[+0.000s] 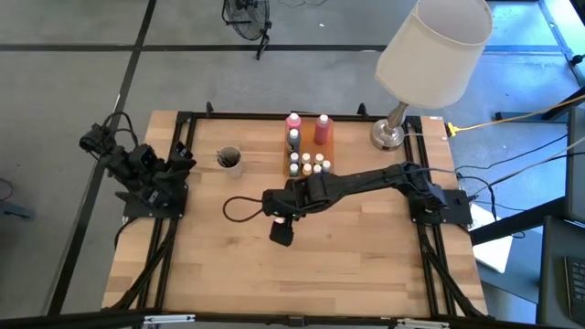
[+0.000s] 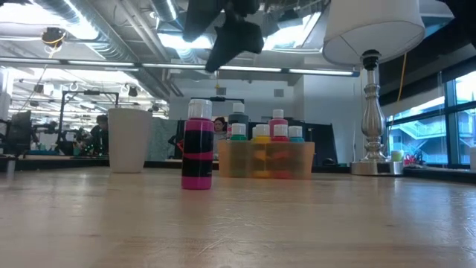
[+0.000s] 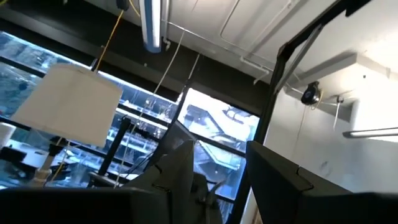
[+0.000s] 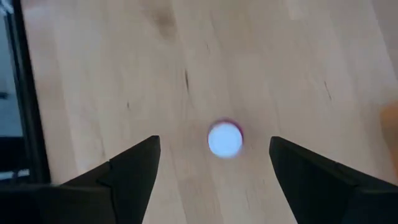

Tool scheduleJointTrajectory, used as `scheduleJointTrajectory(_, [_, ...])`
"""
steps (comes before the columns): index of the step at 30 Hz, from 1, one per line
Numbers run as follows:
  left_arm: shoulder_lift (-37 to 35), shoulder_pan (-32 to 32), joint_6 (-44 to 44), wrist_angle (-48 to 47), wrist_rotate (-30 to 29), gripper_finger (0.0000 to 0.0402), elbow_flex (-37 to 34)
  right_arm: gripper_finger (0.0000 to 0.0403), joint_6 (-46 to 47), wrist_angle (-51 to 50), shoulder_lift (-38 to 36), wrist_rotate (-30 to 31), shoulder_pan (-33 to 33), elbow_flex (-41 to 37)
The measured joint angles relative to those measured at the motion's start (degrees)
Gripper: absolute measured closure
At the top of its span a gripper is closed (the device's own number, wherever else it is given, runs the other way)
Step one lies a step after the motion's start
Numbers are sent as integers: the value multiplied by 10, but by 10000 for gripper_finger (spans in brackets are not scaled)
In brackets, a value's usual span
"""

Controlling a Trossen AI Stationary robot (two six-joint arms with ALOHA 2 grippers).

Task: Pick & Place Paint Supplies
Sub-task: Put the small dark pink paint bottle into the orange bin

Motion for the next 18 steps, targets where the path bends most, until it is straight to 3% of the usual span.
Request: scheduleJointTrajectory(18, [-18, 0, -10, -3, 20, 258, 0, 96, 105, -8, 36, -30, -7, -1])
